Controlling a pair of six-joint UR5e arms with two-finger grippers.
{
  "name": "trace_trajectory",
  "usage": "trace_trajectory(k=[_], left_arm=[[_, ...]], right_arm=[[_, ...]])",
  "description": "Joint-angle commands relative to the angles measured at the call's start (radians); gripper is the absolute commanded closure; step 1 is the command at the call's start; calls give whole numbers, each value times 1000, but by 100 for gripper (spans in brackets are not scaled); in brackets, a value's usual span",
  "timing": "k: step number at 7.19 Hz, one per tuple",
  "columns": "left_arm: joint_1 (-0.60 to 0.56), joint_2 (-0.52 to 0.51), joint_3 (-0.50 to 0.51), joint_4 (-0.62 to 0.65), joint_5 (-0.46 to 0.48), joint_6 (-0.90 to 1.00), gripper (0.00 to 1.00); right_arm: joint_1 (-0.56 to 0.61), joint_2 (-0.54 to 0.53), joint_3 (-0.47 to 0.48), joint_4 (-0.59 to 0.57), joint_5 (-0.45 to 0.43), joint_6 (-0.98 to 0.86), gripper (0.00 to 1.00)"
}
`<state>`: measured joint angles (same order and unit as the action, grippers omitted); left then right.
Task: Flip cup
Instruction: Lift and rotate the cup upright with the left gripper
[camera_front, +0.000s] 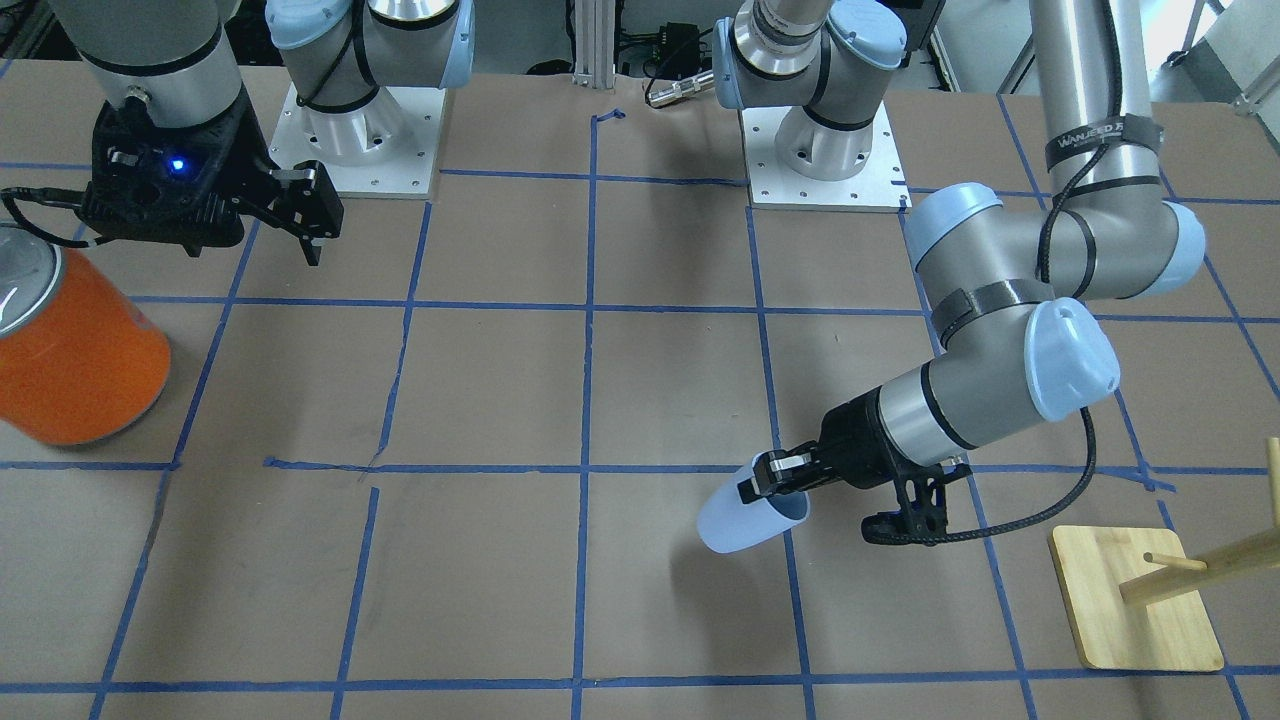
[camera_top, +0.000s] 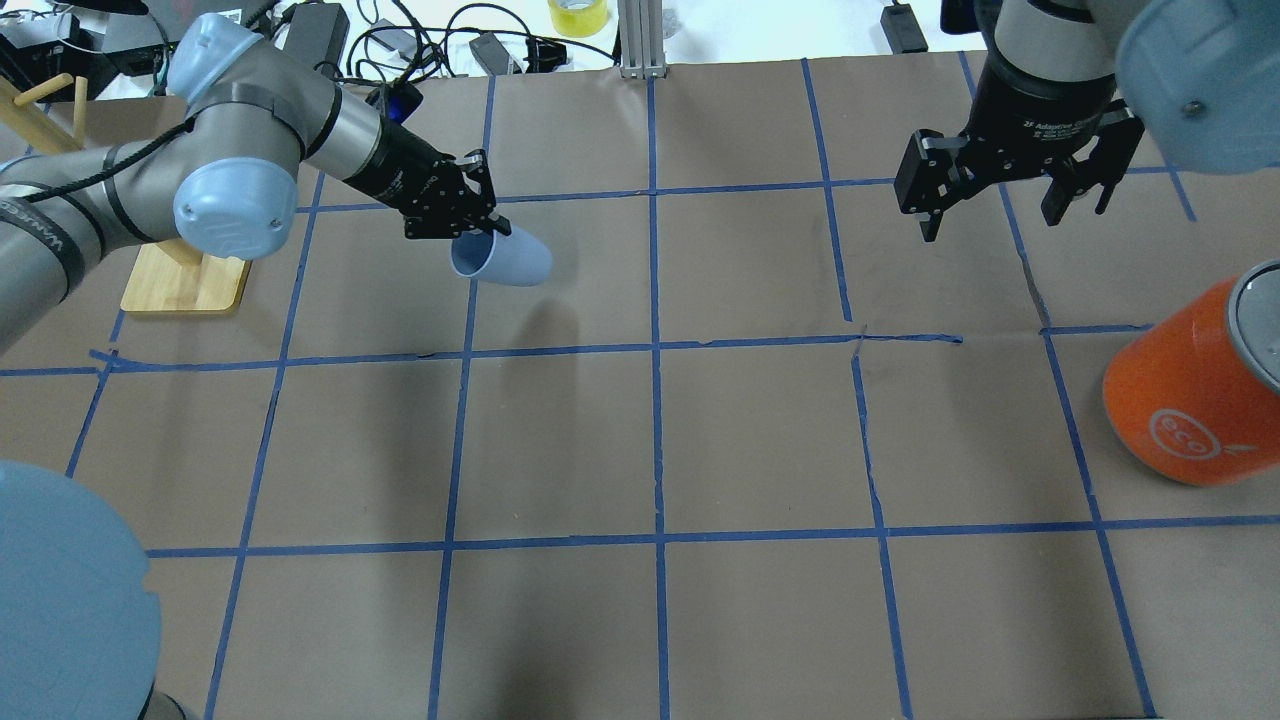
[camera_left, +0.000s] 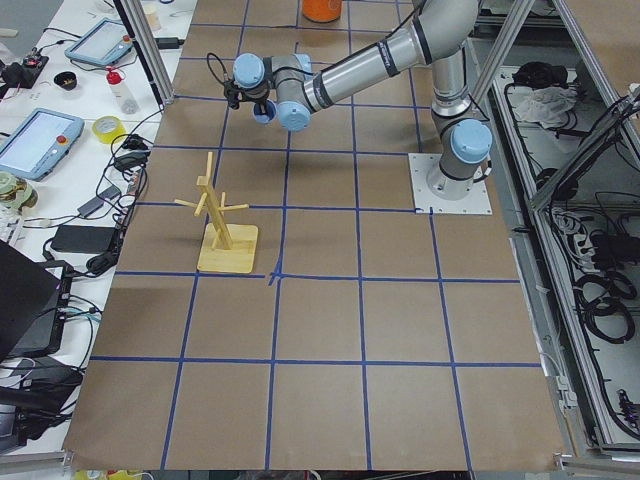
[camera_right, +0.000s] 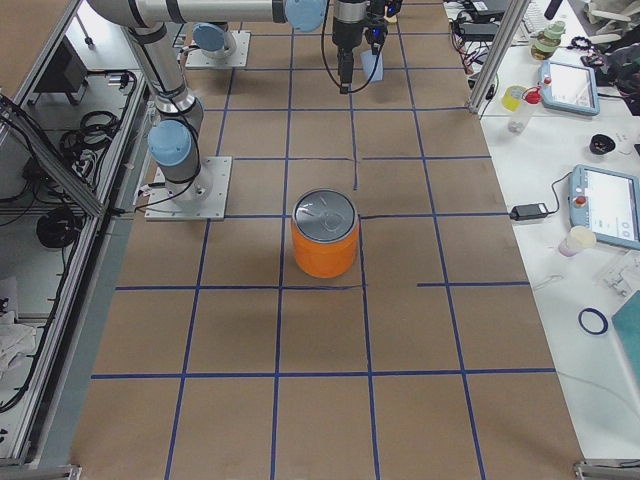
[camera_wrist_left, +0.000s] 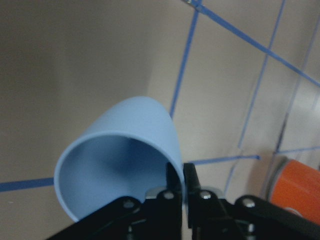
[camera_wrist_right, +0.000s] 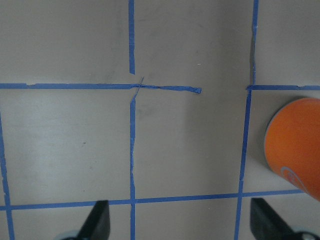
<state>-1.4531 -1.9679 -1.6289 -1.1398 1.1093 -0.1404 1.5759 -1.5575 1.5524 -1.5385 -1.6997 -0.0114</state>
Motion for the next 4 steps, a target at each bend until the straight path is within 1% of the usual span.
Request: trace_trajectory(k=[1, 2, 3, 4], left_arm=[[-1, 3, 55, 0, 438, 121, 100], [-1, -18, 96, 0, 521, 228, 100], [-1, -38, 104, 6, 550, 270, 100], [0, -58, 109, 35, 547, 307, 100]], right_arm=[[-1, 0, 0, -2, 0, -1, 0], [-1, 0, 0, -2, 0, -1, 0], [1, 0, 2, -2, 0, -1, 0], [0, 0, 2, -2, 0, -1, 0]])
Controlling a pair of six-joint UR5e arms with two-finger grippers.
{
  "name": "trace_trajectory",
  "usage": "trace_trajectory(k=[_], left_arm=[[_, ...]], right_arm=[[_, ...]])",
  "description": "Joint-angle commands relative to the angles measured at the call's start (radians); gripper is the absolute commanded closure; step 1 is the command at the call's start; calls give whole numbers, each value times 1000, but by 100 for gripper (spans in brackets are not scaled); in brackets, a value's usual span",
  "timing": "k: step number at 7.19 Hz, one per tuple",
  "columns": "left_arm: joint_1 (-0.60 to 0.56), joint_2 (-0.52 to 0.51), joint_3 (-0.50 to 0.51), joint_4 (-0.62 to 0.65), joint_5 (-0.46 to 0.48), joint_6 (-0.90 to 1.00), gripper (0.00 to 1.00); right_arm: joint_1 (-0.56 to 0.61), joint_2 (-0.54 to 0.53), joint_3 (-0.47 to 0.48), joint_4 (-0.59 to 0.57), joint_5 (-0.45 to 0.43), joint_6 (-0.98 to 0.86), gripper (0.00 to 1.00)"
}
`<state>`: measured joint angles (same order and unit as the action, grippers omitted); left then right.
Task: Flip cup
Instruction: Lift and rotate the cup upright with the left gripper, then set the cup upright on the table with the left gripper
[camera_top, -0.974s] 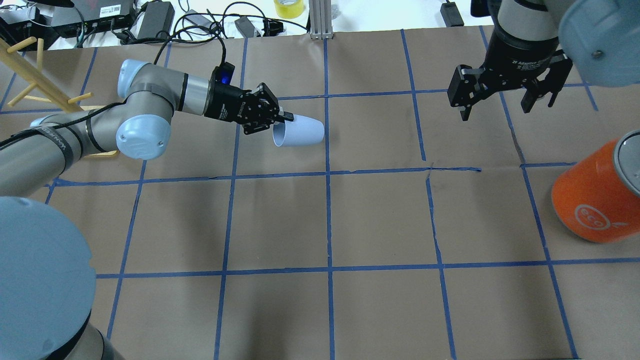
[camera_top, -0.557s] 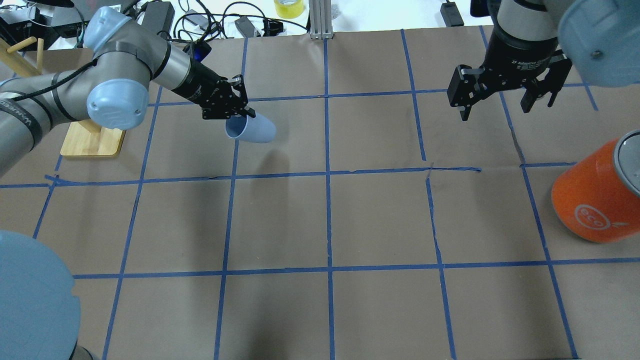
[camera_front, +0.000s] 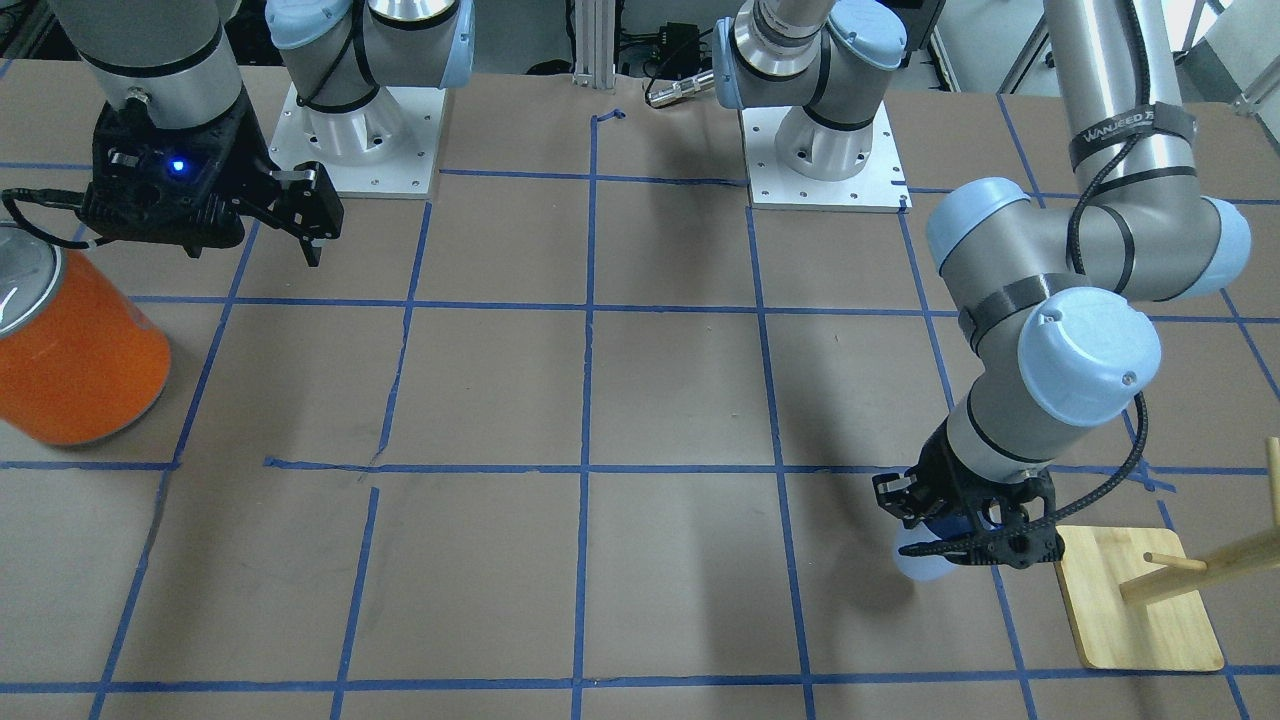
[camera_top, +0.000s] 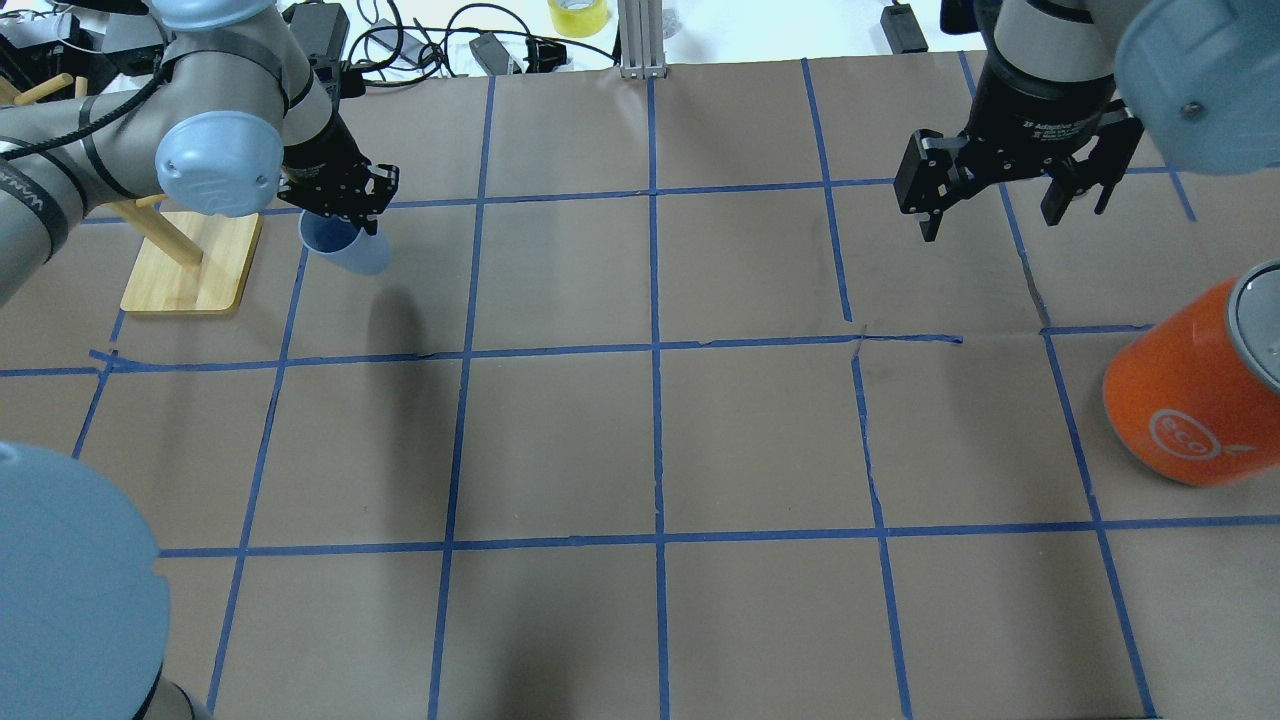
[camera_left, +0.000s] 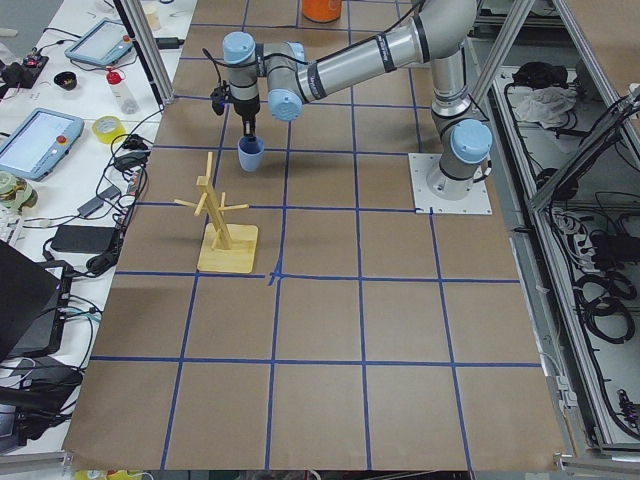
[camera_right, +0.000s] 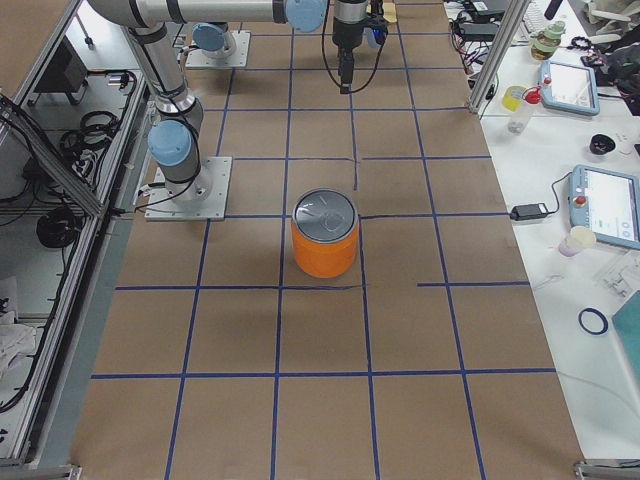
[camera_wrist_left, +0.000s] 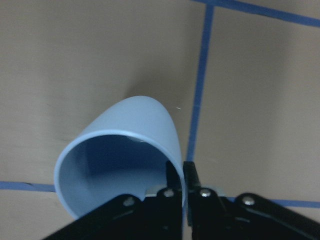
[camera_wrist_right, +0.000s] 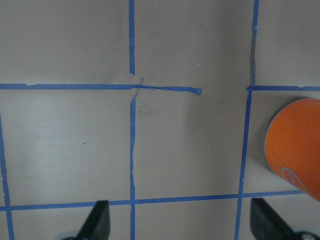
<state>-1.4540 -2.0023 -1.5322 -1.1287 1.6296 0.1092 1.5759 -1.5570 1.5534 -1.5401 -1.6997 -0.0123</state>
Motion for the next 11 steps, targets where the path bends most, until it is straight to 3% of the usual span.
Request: trace_trajectory(k=[1, 4, 6, 7, 9, 11], left_arm=[[1, -59, 10, 55, 19, 59, 100], [1, -113, 10, 125, 19, 64, 100], [1, -90, 12, 124, 19, 67, 52], [1, -84, 12, 122, 22, 67, 45], [1, -60, 12, 110, 24, 64, 45], [-31, 57, 7, -45, 19, 38, 43]], right_arm=[[1, 0, 1, 0, 0, 0, 0], [0, 0, 1, 0, 0, 0, 0], [0, 0, 8, 0, 0, 0, 0], [1, 0, 8, -2, 0, 0, 0], [1, 0, 8, -2, 2, 0, 0], [1, 0, 8, 0, 2, 0, 0]])
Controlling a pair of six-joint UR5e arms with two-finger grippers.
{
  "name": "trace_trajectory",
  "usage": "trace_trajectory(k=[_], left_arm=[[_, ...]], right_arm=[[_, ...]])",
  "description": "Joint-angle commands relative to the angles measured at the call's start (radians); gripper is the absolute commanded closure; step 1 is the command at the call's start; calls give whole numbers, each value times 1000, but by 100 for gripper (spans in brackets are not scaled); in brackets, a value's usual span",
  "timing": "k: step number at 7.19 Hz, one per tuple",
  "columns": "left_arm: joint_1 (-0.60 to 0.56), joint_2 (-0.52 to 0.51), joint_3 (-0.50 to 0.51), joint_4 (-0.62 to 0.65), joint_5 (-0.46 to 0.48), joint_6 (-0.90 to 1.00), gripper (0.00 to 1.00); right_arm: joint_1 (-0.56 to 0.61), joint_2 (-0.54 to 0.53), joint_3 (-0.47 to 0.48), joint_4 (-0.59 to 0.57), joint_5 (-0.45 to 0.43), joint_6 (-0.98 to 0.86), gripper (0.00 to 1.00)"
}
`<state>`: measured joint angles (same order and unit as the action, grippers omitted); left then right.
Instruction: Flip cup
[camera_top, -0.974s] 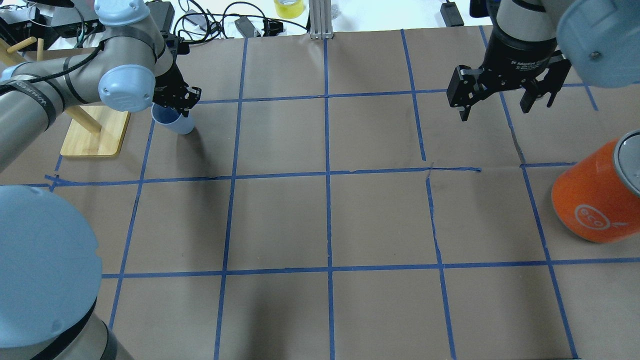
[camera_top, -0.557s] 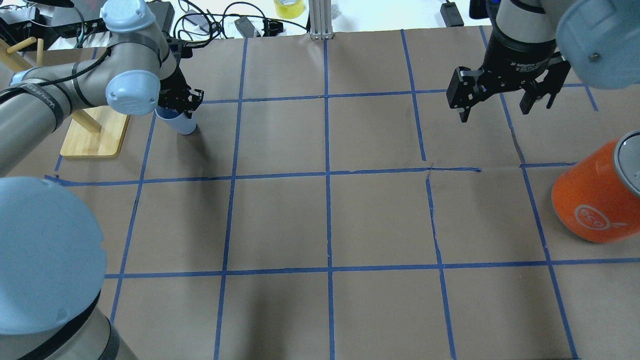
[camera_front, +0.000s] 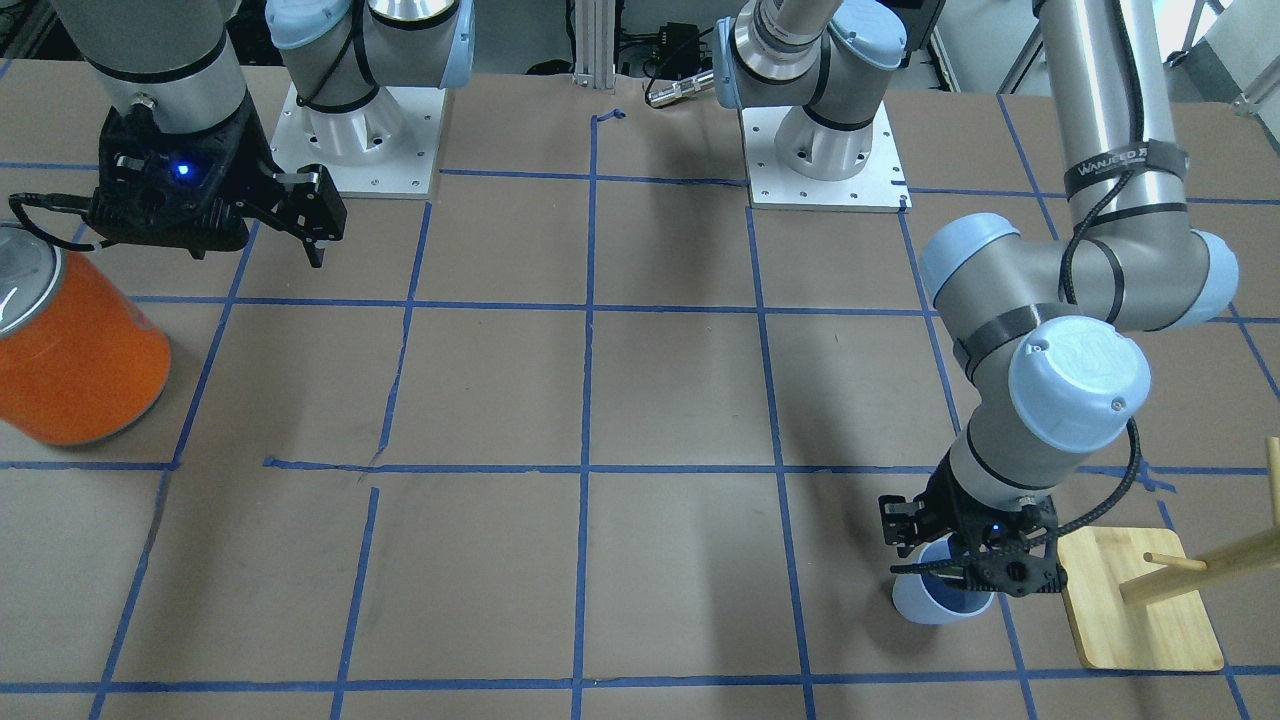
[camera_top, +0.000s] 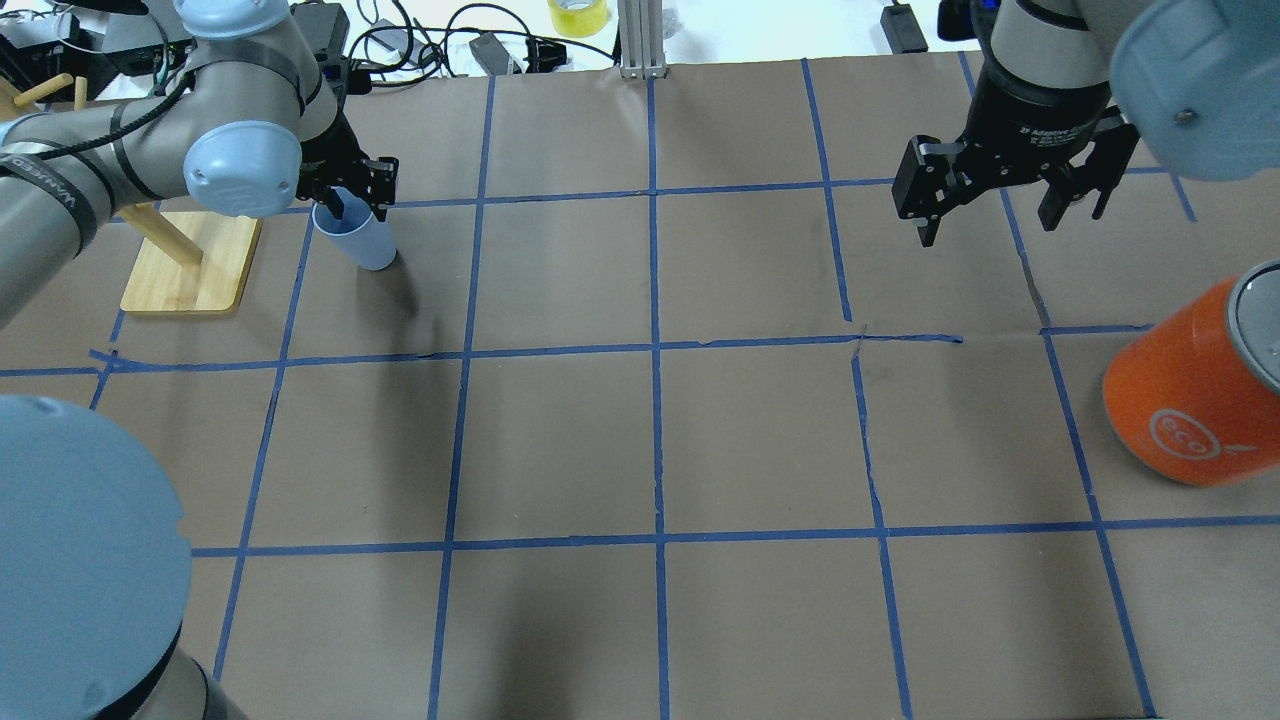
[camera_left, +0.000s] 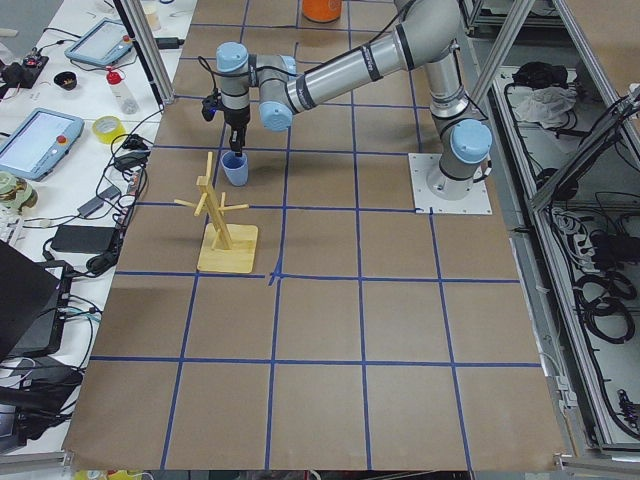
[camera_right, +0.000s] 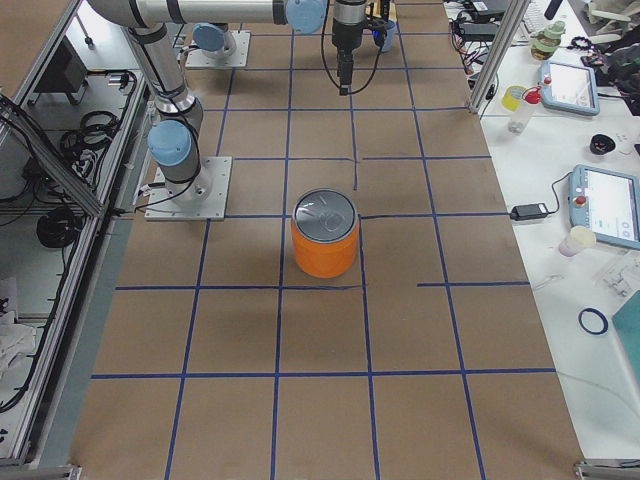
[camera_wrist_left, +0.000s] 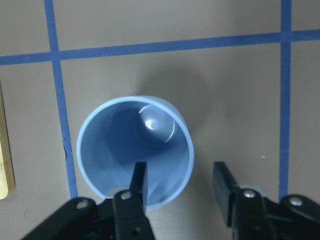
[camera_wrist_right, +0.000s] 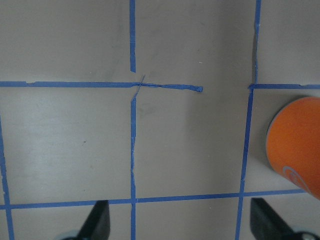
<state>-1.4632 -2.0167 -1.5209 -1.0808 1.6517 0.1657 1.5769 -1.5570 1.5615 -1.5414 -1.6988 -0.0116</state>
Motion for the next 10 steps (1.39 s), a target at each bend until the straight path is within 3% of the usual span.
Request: trace_trajectory(k=[1, 4, 7, 10], left_arm=[[-58, 155, 1, -176, 3, -23, 43], [-121, 353, -15, -329, -1, -49, 43], [-121, 406, -7, -378, -4, -52, 41], [-111, 423, 1, -422, -67, -69, 41]], right_arm=[[0, 0, 0, 1, 1, 1, 0], [0, -2, 0, 0, 1, -1, 0], [0, 0, 0, 0, 1, -1, 0], [-3, -5, -11, -25, 19, 30, 0]])
